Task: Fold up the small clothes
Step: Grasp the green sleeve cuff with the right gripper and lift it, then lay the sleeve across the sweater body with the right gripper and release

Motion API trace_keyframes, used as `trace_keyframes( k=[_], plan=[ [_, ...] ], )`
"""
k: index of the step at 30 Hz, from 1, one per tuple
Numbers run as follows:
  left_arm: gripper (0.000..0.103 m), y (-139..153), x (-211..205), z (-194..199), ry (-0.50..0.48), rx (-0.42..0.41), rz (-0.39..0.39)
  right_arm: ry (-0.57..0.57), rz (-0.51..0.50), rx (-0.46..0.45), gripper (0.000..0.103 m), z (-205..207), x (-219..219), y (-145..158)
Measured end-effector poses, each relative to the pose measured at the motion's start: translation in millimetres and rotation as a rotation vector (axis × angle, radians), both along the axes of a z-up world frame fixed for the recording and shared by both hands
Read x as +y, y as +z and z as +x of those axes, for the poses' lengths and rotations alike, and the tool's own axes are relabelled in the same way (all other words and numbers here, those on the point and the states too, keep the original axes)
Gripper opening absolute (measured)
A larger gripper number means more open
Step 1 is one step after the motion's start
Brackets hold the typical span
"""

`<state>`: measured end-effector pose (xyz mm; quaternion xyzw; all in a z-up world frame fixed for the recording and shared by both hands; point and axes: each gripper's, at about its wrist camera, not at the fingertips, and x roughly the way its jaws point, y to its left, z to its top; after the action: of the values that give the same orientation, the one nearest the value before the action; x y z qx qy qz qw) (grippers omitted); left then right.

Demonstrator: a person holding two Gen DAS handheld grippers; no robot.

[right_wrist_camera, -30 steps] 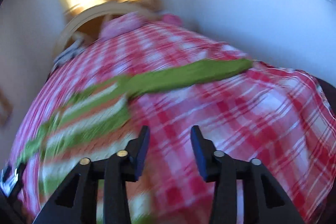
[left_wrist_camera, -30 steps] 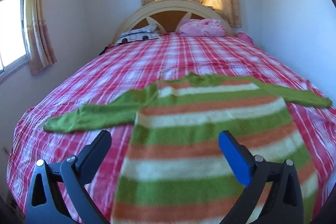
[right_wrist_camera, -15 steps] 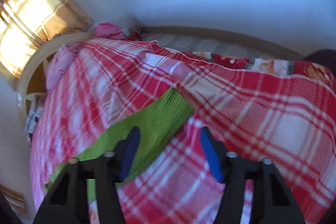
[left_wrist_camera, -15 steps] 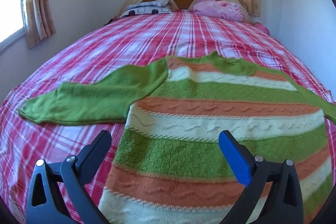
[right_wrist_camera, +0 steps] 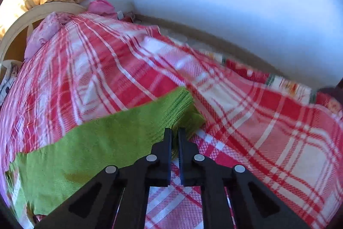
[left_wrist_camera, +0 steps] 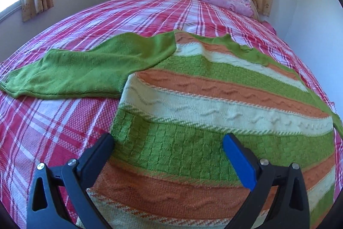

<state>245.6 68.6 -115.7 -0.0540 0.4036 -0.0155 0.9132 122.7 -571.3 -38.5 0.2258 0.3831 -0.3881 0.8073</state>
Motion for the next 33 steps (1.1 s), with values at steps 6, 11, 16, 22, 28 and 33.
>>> trace_keyframes(
  k=[6, 11, 16, 22, 28, 33],
  plan=[
    [0.103, 0.1, -0.1, -1.2, -0.002, -0.009, -0.017, 0.194, -0.18, -0.026, 0.004, 24.5, 89.2, 66.5],
    [0.103, 1.4, 8.3, -3.3, -0.006, -0.034, -0.078, 0.437, -0.247, -0.091, 0.004, 57.2, 205.2, 108.9],
    [0.103, 1.9, 17.8, -6.6, -0.005, -0.065, -0.151, 0.695, -0.191, -0.169, 0.004, 90.3, 328.8, 112.6],
    [0.103, 2.0, 19.9, -6.2, -0.007, -0.075, -0.165, 0.895, -0.099, -0.149, 0.004, 135.0, 453.2, 55.4],
    [0.103, 1.6, 22.7, -8.4, -0.009, -0.085, -0.181, 0.979, -0.065, -0.09, 0.004, 159.0, 511.4, 0.3],
    [0.103, 1.6, 24.8, -10.4, -0.008, -0.095, -0.199, 1.03, 0.0, -0.098, 0.008, 169.6, 517.5, -27.0]
  ],
)
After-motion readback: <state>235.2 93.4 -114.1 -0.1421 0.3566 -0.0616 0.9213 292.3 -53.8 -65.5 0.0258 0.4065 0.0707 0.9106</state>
